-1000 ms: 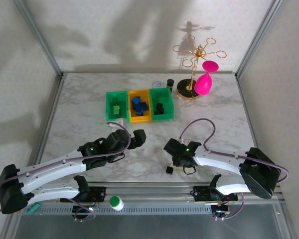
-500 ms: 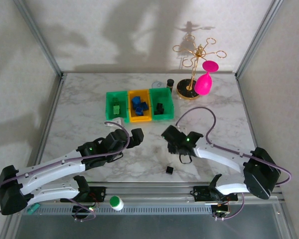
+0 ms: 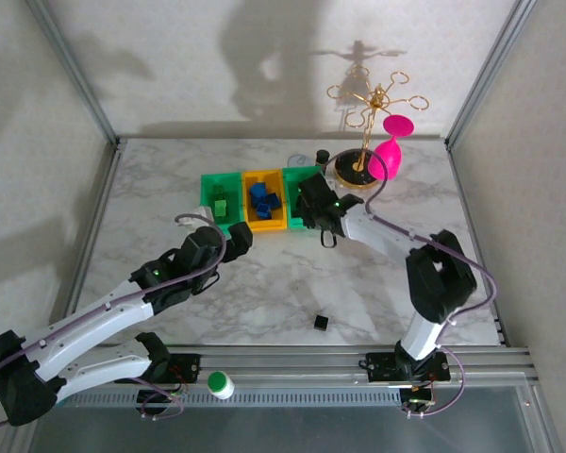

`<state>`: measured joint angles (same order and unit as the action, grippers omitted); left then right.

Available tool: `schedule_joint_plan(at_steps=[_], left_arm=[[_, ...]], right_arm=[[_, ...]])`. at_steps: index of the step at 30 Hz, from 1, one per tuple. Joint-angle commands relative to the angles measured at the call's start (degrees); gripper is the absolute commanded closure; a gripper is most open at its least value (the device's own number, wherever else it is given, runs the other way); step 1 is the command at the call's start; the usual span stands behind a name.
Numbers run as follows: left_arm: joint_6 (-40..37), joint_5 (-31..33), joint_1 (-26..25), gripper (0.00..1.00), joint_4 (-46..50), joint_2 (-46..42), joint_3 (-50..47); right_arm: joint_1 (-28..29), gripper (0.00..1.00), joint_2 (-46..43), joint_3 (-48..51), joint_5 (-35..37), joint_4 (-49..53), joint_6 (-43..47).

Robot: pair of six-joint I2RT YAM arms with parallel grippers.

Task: Sort the legos into containers by color
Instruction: Place the lego in the container.

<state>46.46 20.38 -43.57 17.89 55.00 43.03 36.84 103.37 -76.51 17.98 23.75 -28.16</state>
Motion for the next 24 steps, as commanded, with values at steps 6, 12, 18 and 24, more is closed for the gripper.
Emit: schedule_joint_plan(at_steps=[6, 12, 18, 24], left_arm=[[-1.69, -1.29, 3.13, 0.0, -0.05, 0.28, 0.84], [-1.78, -1.75, 3.91, 0.0, 0.02, 0.02, 0.66], [-1.97, -2.01, 4.36, 0.0, 0.19, -0.21, 0.66], [-1.55, -3.28, 4.37, 0.0, 0.86, -1.1, 1.04]], right_arm=[[-2.41, 0.65, 11.22, -10.59, -2.26, -2.33, 4.38], [-2.91, 0.61, 14.31, -13.48, -3.03, -2.81, 5.3], [-3.0, 0.54, 13.68, -14.81, -3.35, -1.96, 6.01], [-2.52, 0.54, 6.42, -10.07, -3.23, -1.3, 5.67]])
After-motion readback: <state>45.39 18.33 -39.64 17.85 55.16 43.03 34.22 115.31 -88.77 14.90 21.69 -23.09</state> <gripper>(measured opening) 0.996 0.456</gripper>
